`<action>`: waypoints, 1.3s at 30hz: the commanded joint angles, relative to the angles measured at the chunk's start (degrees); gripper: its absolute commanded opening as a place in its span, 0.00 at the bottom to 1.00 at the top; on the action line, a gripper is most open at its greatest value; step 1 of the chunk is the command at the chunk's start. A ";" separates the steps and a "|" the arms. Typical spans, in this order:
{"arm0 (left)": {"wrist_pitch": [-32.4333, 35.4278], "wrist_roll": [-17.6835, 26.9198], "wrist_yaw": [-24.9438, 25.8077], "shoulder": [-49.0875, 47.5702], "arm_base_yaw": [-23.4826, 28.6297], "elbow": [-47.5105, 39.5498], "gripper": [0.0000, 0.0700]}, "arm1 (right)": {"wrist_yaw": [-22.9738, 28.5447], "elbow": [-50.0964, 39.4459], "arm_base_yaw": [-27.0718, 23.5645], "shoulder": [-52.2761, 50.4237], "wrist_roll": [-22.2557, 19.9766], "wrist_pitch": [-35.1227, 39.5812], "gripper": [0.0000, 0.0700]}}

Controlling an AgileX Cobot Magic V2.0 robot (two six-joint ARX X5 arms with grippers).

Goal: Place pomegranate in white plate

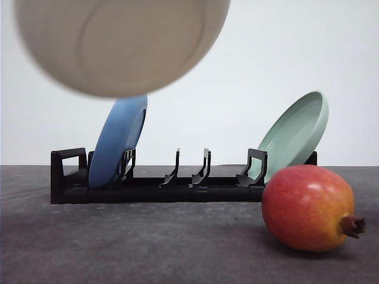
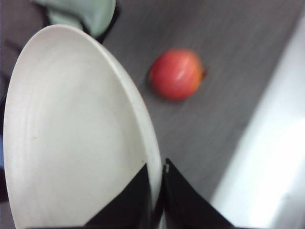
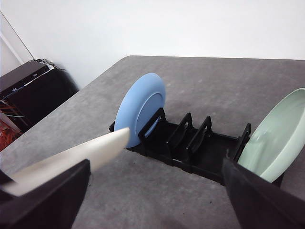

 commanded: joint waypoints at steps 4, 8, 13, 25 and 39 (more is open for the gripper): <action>11.75 -0.08 -4.13 1.02 -3.08 -12.41 0.01 | -0.13 0.79 0.09 0.22 1.77 -0.32 0.81; 23.74 -0.05 -4.14 1.46 -3.82 -22.93 0.01 | -0.13 0.79 0.09 0.20 1.87 -1.29 0.81; 31.94 -0.57 -5.29 4.50 -4.02 -29.70 0.01 | -0.13 0.79 0.09 0.20 1.89 -2.09 0.81; 38.66 -3.01 -7.27 13.56 -5.46 -30.91 0.01 | -0.13 0.79 0.09 0.20 1.91 -2.55 0.81; 36.06 -10.57 -7.19 12.22 -5.30 -28.68 0.87 | -0.15 0.79 1.36 0.82 4.13 -4.36 0.81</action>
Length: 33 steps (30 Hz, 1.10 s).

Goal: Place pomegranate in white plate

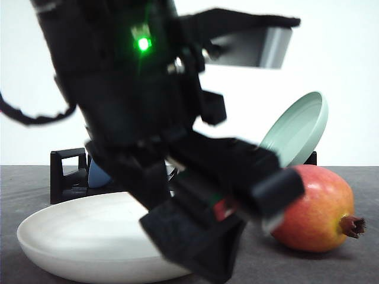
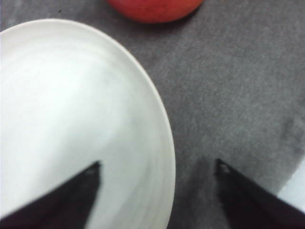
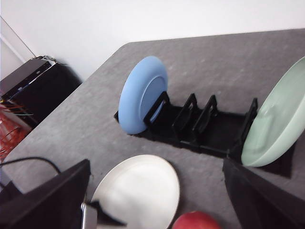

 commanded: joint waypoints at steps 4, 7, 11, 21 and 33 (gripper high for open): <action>-2.40 -2.09 -0.22 -3.80 -0.74 4.47 0.90 | -0.13 0.79 2.98 2.35 1.28 -2.52 0.81; -5.80 -2.67 -0.22 -7.59 -0.74 6.72 0.90 | -0.03 0.79 5.86 4.90 -0.31 -5.46 0.81; -9.85 -3.63 -0.02 -13.88 -0.74 9.02 0.90 | 1.95 0.79 9.83 10.00 -2.47 -8.56 0.81; -12.96 -7.39 9.37 -33.78 -0.77 9.48 0.89 | 16.12 0.79 21.08 28.42 -4.29 -9.77 0.98; -23.00 -11.48 10.40 -46.61 -0.79 8.89 0.89 | 29.34 0.79 28.95 46.78 -4.21 -4.56 1.00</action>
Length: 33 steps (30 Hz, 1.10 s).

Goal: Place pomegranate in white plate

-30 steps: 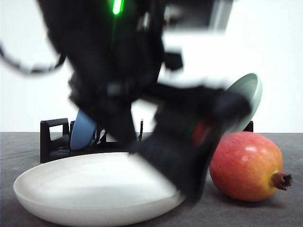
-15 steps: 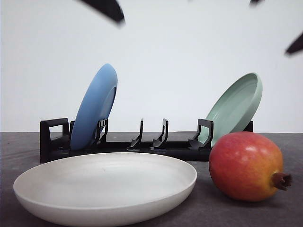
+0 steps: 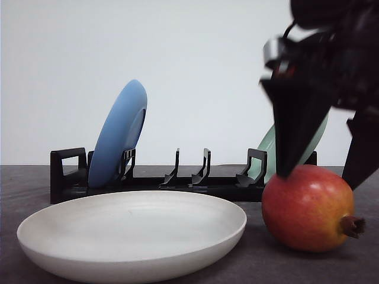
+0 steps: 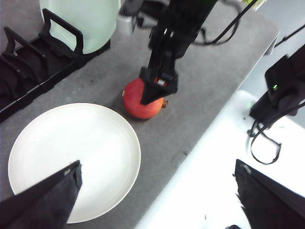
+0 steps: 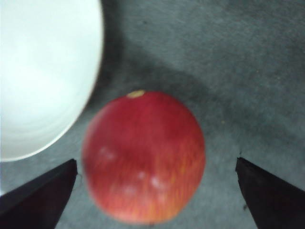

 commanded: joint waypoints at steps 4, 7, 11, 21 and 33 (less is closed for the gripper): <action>-0.94 -1.22 -0.33 -1.39 -0.77 0.52 0.89 | 0.40 0.79 1.05 4.49 -0.61 1.41 1.00; -2.39 -1.38 -1.13 -1.95 -0.72 0.52 0.89 | 0.41 0.79 1.28 6.80 -1.03 1.84 1.00; -3.26 -1.95 -1.51 -2.66 -0.72 0.52 0.89 | -0.39 0.79 1.35 9.02 -1.94 2.37 1.00; -4.11 -4.28 -1.51 -5.34 -0.72 0.50 0.89 | -0.01 5.41 1.74 9.87 -3.04 -2.28 0.67; -5.19 -2.48 -3.63 -7.31 -0.72 0.52 0.89 | -0.56 31.76 11.27 21.64 -2.99 -14.34 0.67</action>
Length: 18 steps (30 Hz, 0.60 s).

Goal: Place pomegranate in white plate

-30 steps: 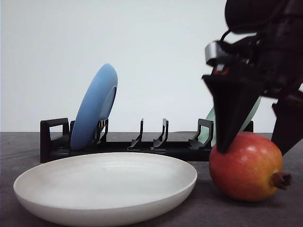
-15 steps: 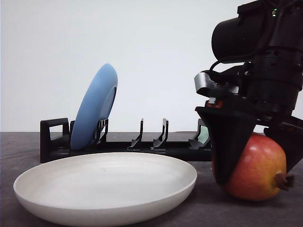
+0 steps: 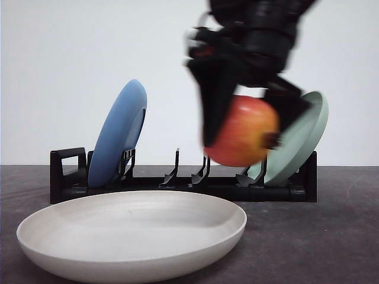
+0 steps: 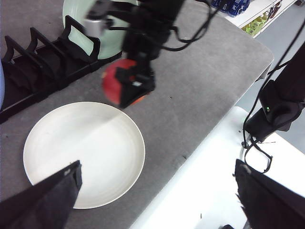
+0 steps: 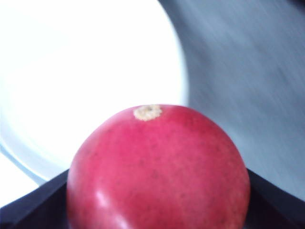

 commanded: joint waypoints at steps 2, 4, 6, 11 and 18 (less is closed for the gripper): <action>-1.17 0.79 -2.72 0.11 -0.72 0.52 0.89 | -0.18 4.62 2.85 4.41 -0.46 -0.14 0.67; -2.22 0.66 -4.27 -0.12 -0.72 0.52 0.89 | -0.15 6.53 4.64 7.06 -0.46 -0.18 0.67; -2.75 0.30 -5.17 -0.29 -0.72 0.52 0.89 | -0.17 7.31 6.10 9.13 -0.66 0.46 0.67; -2.84 -0.94 -5.69 -0.45 -0.72 0.51 0.89 | -0.10 7.31 9.00 13.17 -1.11 2.43 0.67; -2.86 -1.18 -5.73 -0.44 -0.72 0.51 0.89 | -0.10 7.28 10.52 16.33 -1.09 3.15 0.67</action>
